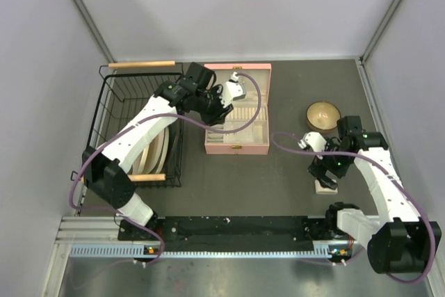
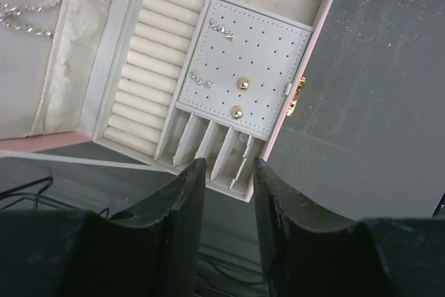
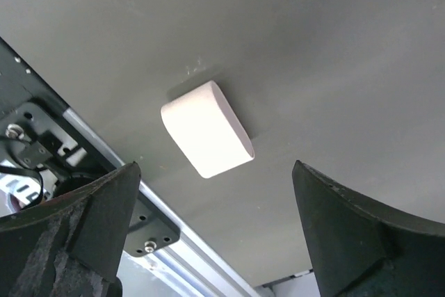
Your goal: Organize the mixed jewelry
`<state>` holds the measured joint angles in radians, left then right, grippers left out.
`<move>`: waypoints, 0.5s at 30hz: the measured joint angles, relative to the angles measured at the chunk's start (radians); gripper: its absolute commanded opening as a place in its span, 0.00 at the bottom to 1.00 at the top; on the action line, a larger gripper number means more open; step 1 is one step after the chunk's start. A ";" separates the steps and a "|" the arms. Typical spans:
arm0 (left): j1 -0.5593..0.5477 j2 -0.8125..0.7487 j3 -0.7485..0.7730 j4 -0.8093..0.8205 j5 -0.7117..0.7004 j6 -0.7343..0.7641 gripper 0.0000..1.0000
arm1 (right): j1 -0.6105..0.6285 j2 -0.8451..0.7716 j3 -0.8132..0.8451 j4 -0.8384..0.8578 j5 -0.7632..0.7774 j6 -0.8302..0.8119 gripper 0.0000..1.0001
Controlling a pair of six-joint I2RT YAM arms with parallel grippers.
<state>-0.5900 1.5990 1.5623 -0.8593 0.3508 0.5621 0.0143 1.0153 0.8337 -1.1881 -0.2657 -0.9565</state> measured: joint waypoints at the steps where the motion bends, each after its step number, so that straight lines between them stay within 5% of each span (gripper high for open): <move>1: 0.010 -0.005 -0.002 0.000 0.003 -0.008 0.40 | 0.000 -0.001 -0.010 -0.002 0.006 -0.013 0.97; 15: 0.082 -0.035 -0.033 0.014 0.019 -0.033 0.40 | 0.028 0.041 -0.121 0.087 0.054 -0.142 0.99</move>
<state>-0.5076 1.5639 1.5291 -0.8448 0.3702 0.5289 0.0422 1.0565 0.7124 -1.1011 -0.2119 -1.0985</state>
